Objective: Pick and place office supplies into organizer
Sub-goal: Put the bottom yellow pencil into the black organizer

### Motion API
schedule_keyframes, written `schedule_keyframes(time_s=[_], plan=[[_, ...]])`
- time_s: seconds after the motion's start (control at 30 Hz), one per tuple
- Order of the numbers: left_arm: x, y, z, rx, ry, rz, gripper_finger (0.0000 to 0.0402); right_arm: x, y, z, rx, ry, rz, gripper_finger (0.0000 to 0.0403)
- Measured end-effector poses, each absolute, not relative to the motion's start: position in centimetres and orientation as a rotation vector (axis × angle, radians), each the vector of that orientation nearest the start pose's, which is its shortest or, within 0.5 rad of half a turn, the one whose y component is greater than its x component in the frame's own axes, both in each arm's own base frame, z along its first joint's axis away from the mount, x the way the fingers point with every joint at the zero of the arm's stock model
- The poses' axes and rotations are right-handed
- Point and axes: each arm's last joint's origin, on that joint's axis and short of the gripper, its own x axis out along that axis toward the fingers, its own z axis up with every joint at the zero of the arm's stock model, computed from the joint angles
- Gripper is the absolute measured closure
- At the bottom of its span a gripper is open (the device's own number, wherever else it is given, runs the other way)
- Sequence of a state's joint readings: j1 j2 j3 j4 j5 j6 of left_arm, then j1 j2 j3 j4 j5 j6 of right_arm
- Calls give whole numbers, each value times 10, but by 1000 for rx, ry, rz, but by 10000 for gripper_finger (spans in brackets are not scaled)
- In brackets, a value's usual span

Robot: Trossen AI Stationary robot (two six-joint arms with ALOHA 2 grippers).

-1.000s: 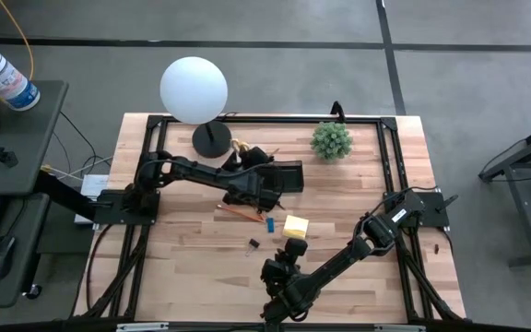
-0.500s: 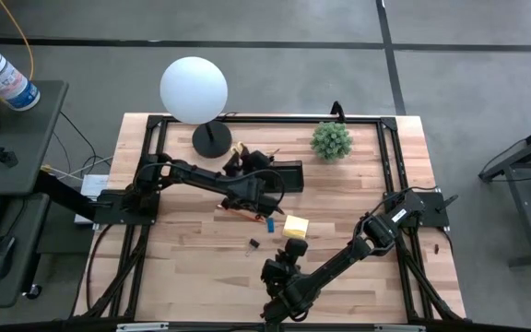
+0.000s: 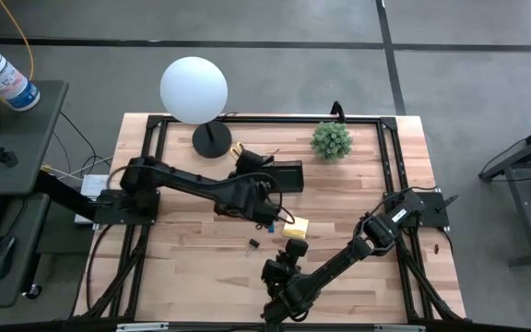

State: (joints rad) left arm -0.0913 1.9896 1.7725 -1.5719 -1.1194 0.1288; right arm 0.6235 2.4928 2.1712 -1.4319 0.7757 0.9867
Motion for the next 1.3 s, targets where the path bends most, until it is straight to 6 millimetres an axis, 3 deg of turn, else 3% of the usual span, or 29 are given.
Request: schedule_keyframes(time_s=[0.2,0.43,0.67,0.9,1.03,1.3], plan=[[350,-38,311,697,1436,529,245,386,260,156,-299,1065,-682,325],[305,-62,325,561,1378,472,245,375,268,157,-314,1071,-696,325],[255,-82,311,542,1243,463,253,365,273,159,-363,1035,-731,325],[243,-87,303,389,1101,309,297,378,252,160,-403,1044,-765,325],[237,-85,297,377,1104,294,320,390,234,160,-426,1081,-779,325],[209,-73,266,351,1040,256,348,404,208,159,-467,1165,-775,325]])
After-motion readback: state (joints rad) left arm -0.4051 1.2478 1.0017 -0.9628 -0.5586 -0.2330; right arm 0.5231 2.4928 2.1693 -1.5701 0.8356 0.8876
